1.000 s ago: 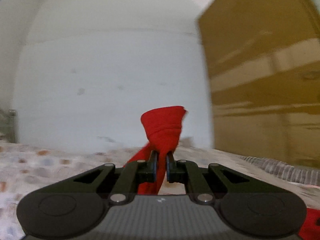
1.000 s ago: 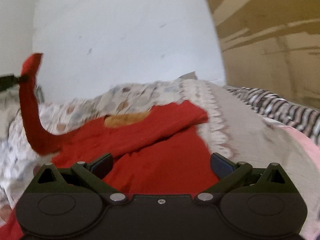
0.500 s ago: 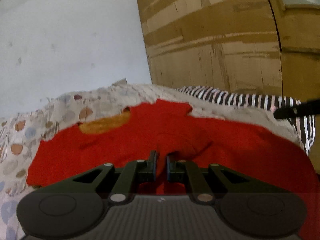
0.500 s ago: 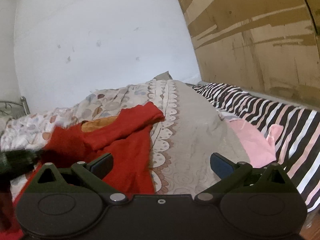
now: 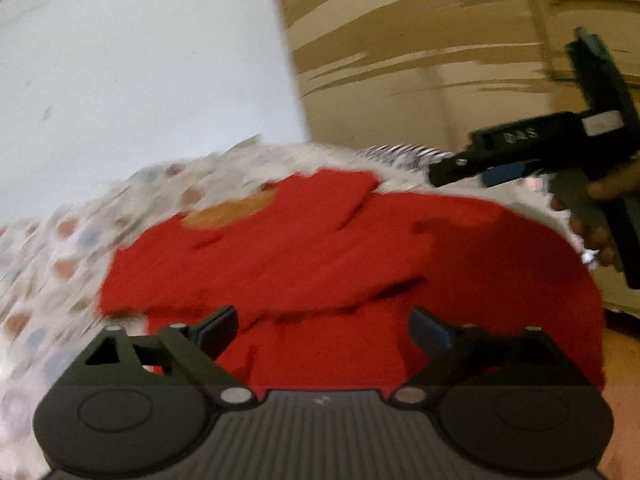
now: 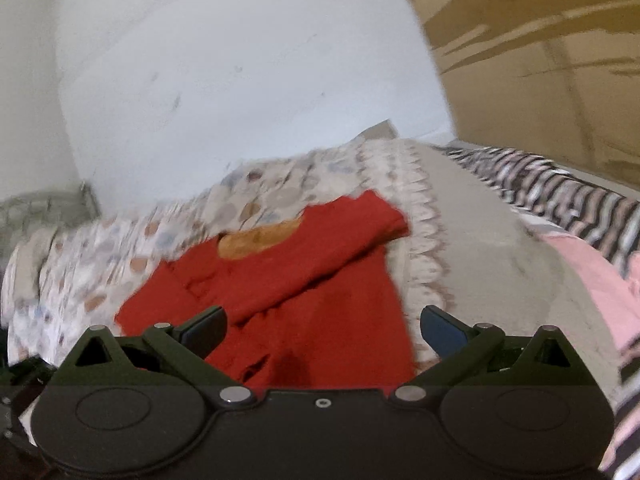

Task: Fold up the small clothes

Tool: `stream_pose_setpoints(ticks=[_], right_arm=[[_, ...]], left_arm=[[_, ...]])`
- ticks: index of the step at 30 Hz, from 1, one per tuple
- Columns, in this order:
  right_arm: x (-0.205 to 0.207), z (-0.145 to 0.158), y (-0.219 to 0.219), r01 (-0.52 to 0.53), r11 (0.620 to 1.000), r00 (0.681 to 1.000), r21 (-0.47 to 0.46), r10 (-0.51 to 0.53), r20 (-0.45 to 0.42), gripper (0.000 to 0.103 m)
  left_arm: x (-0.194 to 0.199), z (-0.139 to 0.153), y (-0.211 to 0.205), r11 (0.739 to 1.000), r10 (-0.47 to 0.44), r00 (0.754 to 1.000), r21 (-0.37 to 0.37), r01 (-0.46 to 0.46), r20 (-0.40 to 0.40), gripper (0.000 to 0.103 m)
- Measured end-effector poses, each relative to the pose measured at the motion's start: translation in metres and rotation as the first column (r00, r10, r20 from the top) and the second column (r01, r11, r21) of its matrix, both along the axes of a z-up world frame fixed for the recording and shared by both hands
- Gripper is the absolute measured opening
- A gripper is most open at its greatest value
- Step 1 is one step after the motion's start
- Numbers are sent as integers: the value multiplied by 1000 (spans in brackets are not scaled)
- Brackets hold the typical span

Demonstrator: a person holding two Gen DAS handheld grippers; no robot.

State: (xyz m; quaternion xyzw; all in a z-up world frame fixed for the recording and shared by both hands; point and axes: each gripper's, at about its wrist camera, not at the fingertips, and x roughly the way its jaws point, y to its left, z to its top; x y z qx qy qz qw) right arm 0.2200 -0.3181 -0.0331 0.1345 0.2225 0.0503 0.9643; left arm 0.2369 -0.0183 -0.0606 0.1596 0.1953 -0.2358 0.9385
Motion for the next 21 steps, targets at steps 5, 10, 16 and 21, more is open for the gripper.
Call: stream_pose_setpoints(ticks=[5,10,16,21], right_arm=[[20,-7,38,-87,980,996,-181,79,-50,103],[39,-36,63,-110,910,987,-399,54,-149,103],[22,-42,51,-91,910,994,-404,59,-91,103],[-2,-42,39,-85,922,996,-377,70,-53,103]], left_arm=[[-1,-3,41,974,227,971,-5,-228,-71,101],[-5,-11,86,924,366,917,-51,-378,-159,101],[-18,-15,118,889,433,877,-64,-454,-208,102],[-10,-4,137,844,464,858,-184,-504,-221,102]])
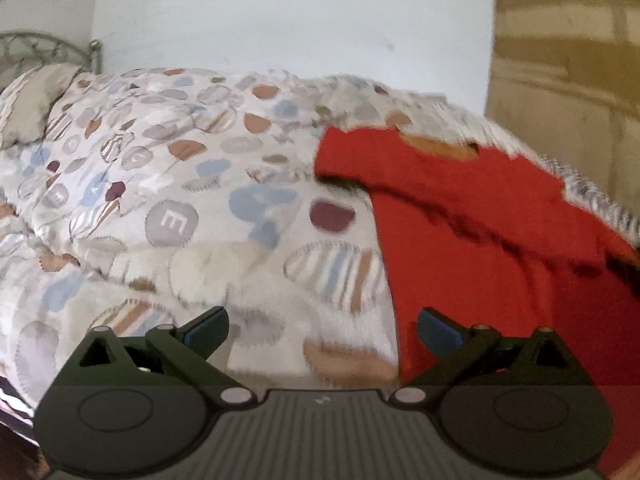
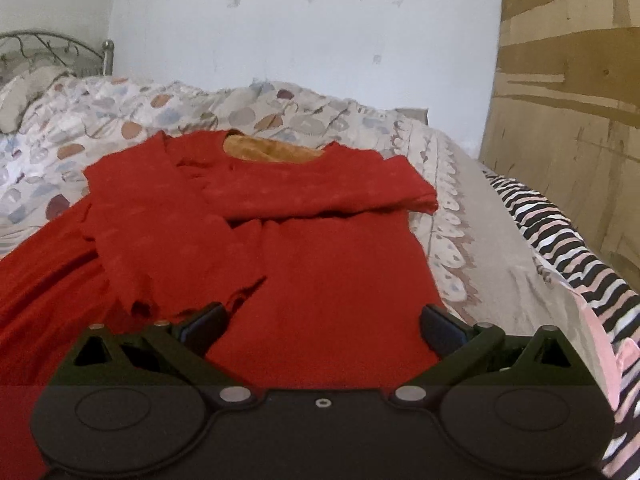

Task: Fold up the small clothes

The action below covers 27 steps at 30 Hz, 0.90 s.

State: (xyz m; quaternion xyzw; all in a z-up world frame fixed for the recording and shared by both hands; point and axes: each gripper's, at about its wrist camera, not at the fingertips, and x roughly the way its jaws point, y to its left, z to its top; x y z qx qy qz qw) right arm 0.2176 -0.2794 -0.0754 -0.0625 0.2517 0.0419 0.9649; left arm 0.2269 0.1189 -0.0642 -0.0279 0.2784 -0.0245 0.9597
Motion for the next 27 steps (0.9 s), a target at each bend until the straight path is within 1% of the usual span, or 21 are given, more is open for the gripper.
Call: stream_pose_setpoints(ticks=[4,6,9,11,13,16,18,20,22,25,27], right_arm=[[-15,-2,-1,21,1000,999,1,-21,45,103],[-19,-4,0,27,1000,998,-3,-26,60,103],[-21,-8,-2,34,999,996,17,-36,79,103],[-23,-11,-3,32,999,995,28,-34,91,103],[-24,-12,-3,26,999,994,26,-29,102,103],[-26,-13,-6,17,999,993,31,-20,116,103],[-27,-14,-8,12,999,992,41,-17,123,103],[-29,-14,-9,10,999,992,45,-16,127,103],[-32,-14,-11,4,999,992,44,-10,130,103],[-36,-11,-16,-11,998,992,60,4,122,103],[-40,-9,-22,-18,996,994,84,8,109,103]], left_arm=[[48,14,5,992,111,994,-61,-110,23,102],[83,18,6,985,159,987,-78,-156,25,102],[140,25,9,976,202,979,-84,-199,28,102],[177,25,12,968,231,973,-99,-229,9,102],[204,20,14,965,241,970,-98,-243,-30,102],[235,2,17,956,284,953,-41,-290,-106,103],[243,-11,20,959,279,953,-24,-283,-117,103],[241,-15,19,963,268,959,-4,-270,-90,103],[236,-13,18,967,256,964,17,-255,-74,103],[220,-6,22,966,258,964,1,-259,-70,102],[203,0,24,966,256,963,-2,-257,-85,102]])
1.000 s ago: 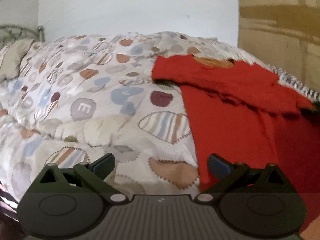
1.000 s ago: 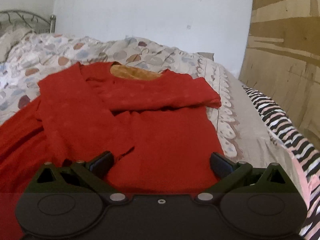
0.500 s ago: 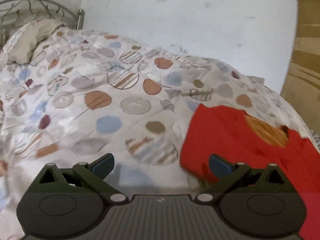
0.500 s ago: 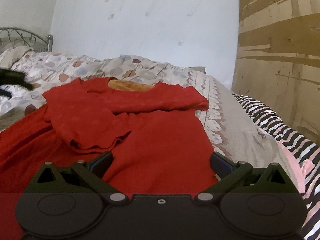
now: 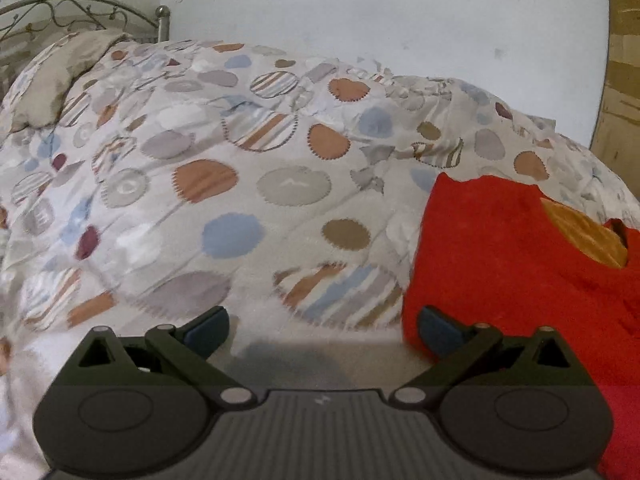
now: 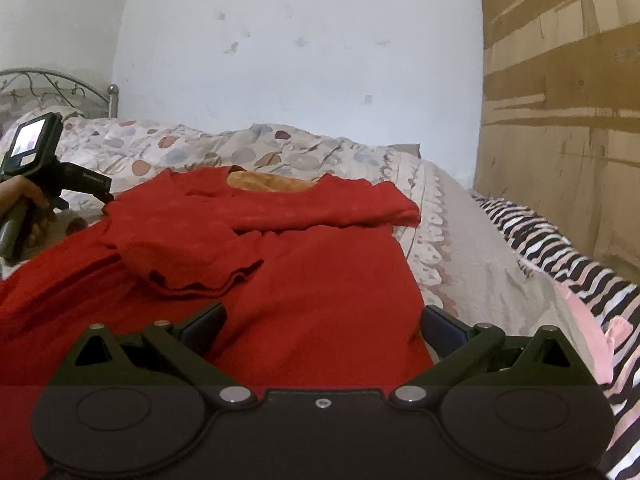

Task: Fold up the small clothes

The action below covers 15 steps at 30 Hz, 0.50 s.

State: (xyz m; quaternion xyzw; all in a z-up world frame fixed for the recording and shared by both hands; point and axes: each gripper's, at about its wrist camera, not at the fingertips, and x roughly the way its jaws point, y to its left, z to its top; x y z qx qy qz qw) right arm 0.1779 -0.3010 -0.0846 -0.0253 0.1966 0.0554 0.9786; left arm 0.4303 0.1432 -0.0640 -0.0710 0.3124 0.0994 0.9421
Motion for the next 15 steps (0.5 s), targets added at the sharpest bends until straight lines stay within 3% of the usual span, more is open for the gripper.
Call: stream_pose_setpoints(ticks=[2,4,8,13,15], right_arm=[[-6,2,-5,-2,1000,1000,20,2,-9,103],[-14,3,-8,-3,1000,1000,18,3,-10,103],[-28,4,-12,5,1000,999,-12,-6,-35,103],[-38,7,-33,-21,985,992,172,42,-122,103],[-45,7,-37,-12,983,991,184,36,-127,103]], left_arm=[[-24,6,0,999,-31,999,-28,31,-8,102],[-58,10,1,990,-95,995,-102,95,8,102],[-129,10,-3,943,-231,973,-241,229,21,102],[-188,-1,-11,906,-355,935,-244,345,0,102],[-201,-7,-11,890,-391,920,-261,374,-17,102]])
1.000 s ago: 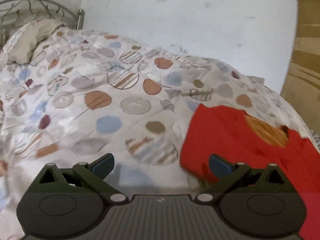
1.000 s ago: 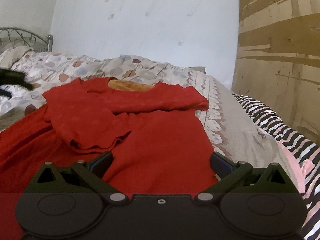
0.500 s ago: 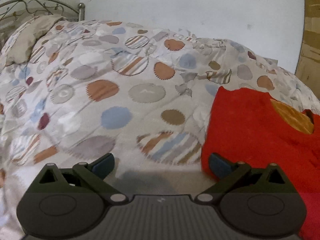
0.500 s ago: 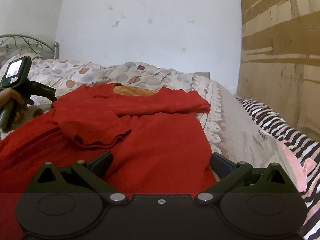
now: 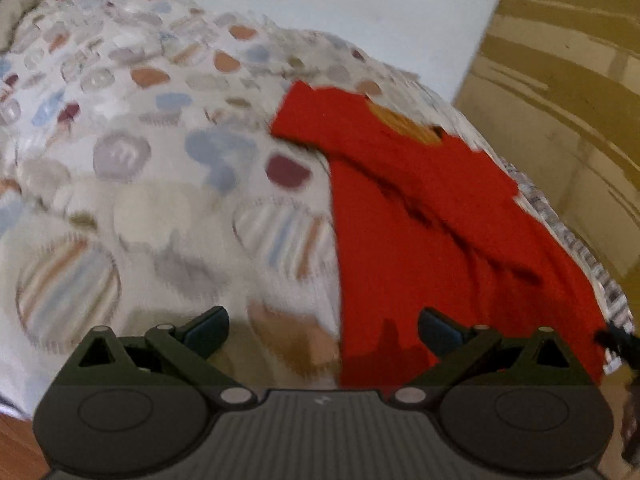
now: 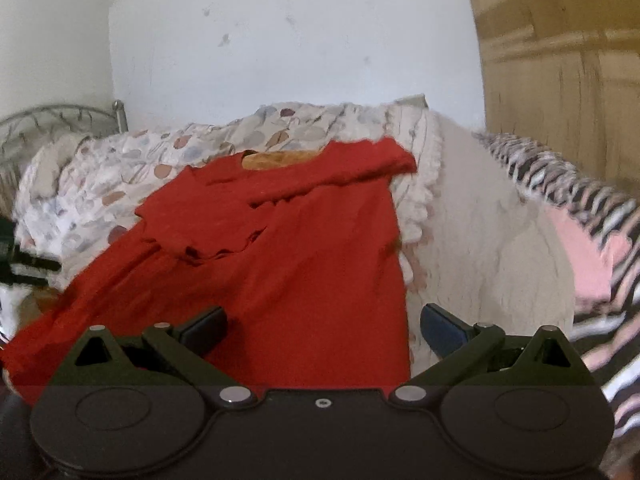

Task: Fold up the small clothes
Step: 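Grasp the red shirt's side edge with the left tool and lift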

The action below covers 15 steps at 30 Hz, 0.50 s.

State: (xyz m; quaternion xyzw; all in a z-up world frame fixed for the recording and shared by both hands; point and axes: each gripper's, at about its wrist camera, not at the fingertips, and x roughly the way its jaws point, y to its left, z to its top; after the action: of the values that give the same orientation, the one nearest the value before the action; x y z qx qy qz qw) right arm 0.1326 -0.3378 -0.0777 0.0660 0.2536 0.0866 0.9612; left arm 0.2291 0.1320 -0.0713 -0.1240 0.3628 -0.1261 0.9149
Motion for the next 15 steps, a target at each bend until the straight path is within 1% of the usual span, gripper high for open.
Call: stream_pose_setpoints(ticks=[2,3,5,6,7,8,10,12,13,14,15], right_arm=[[-7,0,-1,3,1000,1000,-4,-3,1,101],[-11,1,-1,1,1000,1000,-1,-1,1,96],[-17,2,-2,13,1000,1000,-11,-13,-8,77],[-20,4,-5,20,1000,1000,-11,-20,-11,72],[-22,5,-8,23,1000,1000,2,-23,-14,58],[-23,6,-12,28,999,999,20,-27,-17,41],[-23,5,-20,50,997,999,60,-49,-23,33],[-21,2,-26,63,994,997,92,-59,-39,30],[-21,1,-26,69,994,997,89,-65,-41,27],[-20,2,-24,71,995,997,70,-68,-39,17],[-21,5,-22,68,997,997,45,-67,-24,10]], left_arm=[[-11,-4,1,999,-30,1000,-17,30,-6,102],[-16,-4,0,998,-51,999,-25,51,-2,102],[-23,-2,1,993,-102,995,-62,102,8,98],[-25,-1,3,988,-125,992,-87,125,9,90],[-25,-1,3,983,-148,989,-109,147,4,81],[-25,-1,3,978,-166,986,-126,164,-10,77],[-22,-2,1,982,-163,986,-105,158,-44,71],[-19,-4,-2,986,-159,984,-68,153,-86,69],[-17,-4,-2,987,-151,983,-64,145,-105,69],[-16,-4,-2,987,-147,982,-77,138,-117,69],[-16,-3,-2,986,-150,980,-90,139,-128,69]])
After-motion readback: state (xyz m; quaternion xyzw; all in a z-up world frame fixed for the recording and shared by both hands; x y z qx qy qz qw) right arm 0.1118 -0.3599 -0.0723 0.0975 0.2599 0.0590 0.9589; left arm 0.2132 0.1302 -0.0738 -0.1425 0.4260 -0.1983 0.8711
